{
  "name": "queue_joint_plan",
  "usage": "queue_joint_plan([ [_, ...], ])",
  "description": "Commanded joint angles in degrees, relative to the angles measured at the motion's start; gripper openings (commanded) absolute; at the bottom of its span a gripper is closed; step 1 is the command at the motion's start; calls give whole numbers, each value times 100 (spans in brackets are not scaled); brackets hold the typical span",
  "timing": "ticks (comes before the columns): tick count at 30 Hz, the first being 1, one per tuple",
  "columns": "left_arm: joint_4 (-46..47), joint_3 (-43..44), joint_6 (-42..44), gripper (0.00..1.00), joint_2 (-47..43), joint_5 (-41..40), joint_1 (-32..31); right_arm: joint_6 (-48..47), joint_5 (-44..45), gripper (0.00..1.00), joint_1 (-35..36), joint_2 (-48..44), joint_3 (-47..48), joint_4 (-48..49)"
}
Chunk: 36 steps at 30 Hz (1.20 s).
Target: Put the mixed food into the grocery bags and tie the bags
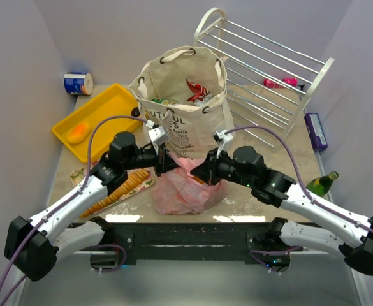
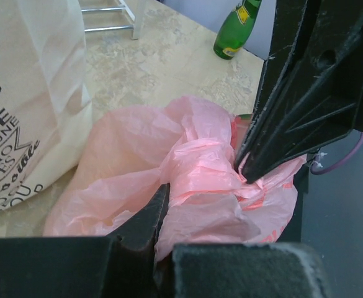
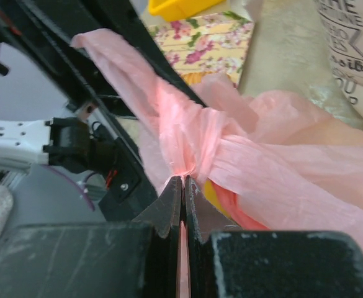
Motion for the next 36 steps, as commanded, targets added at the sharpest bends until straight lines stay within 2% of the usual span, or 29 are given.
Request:
queue_joint_plan([
  [1,489,-14,-291,0,-207,-71,48,82,580,0,47,148,-180,-182],
  [9,349,-49,-405,0,-225,52,48,81,422,0,47,615,-312,99],
  [11,313,-32,-423,4,-146,254,48,90,422,0,38,571,-356,187],
  [12,287,-32,-432,7,-111,342,48,90,431,0,47,527,-365,205],
  [19,207,-76,-449,45,-23,984,48,99,483,0,47,395,-391,170],
  [21,286,-93,-458,50,-23,1046,48,99,475,0,47,395,-417,178],
  [27,436,-120,-554,58,109,1362,48,90,457,0,47,368,-391,196],
  [32,497,-102,-590,63,223,1292,39,46,439,0,56,325,-356,205],
  [35,524,-67,-599,63,294,1073,48,38,396,0,64,289,-374,196],
  [36,550,-50,-625,58,329,933,39,29,396,0,73,246,-374,187],
])
